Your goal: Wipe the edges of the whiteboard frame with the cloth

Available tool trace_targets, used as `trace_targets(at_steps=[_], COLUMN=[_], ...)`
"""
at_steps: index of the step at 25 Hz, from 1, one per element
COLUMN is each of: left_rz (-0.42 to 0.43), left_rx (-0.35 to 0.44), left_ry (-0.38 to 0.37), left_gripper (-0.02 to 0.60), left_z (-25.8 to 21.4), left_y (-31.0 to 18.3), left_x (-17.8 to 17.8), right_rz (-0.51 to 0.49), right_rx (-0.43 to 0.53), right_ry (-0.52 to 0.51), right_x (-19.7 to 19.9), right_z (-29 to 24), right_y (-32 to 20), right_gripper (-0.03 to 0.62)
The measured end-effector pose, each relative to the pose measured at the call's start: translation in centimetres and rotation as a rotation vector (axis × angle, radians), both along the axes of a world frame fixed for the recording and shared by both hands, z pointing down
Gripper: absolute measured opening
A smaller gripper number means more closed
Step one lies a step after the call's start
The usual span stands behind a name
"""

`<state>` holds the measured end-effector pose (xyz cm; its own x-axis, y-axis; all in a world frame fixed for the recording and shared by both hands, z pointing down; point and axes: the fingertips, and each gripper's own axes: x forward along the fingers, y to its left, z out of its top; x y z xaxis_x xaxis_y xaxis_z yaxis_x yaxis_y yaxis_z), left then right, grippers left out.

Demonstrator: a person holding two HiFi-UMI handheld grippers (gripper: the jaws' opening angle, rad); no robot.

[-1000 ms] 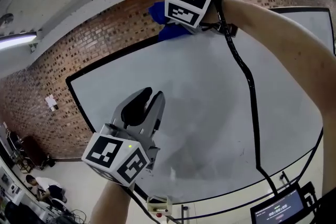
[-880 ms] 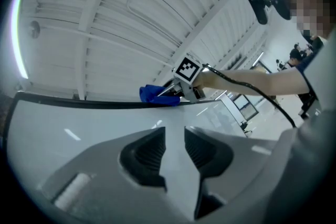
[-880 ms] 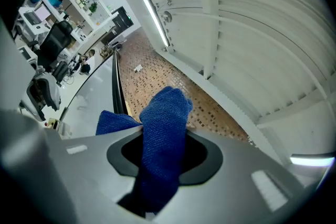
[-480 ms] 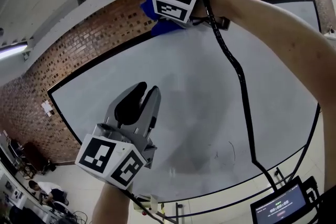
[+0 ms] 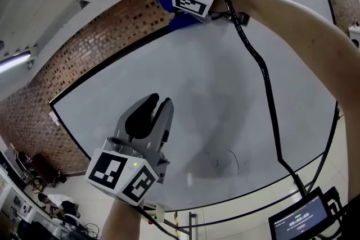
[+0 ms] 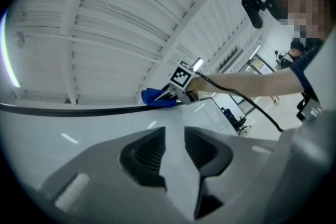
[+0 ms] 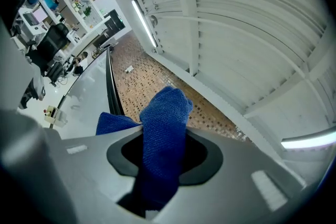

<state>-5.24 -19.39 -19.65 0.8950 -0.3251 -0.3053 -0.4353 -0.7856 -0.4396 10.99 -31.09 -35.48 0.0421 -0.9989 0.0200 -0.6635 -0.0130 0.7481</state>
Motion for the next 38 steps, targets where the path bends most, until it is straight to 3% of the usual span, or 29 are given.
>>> trace_targets(at_steps=[8, 16, 19, 24, 26, 32, 38], left_rz=[0.042, 0.065, 0.061, 0.067, 0.066, 0.086, 0.135], left_rx=[0.027, 0.045, 0.052, 0.030, 0.032, 0.050, 0.042], left_ry=[0.043, 0.031, 0.032, -0.009, -0.025, -0.056, -0.071], left_gripper=[0.117, 0.117, 0.117, 0.117, 0.117, 0.117, 0.117], left_z=[2.1, 2.3, 1.0, 2.1, 2.4, 2.6, 3.6], left_y=[0.8, 1.3, 3.3, 7.3, 8.5, 9.9, 9.5], left_x=[0.1, 1.3, 3.8, 13.6, 15.7, 16.3, 17.9], right_rz=[0.100, 0.134, 0.148, 0.086, 0.073, 0.052, 0.101], right_rx=[-0.031, -0.060, -0.055, -0.034, -0.024, 0.006, 0.024], right_ry=[-0.018, -0.038, -0.033, -0.061, -0.056, -0.051, -0.075], right_x=[6.3, 8.2, 11.3, 18.3, 19.5, 19.0, 22.1], right_z=[1.3, 1.4, 0.6, 1.8, 1.8, 0.5, 0.3], right_y=[2.1, 3.3, 5.1, 9.0, 9.7, 10.2, 11.5], right_gripper=[0.133, 0.132, 0.132, 0.132, 0.132, 0.132, 0.133])
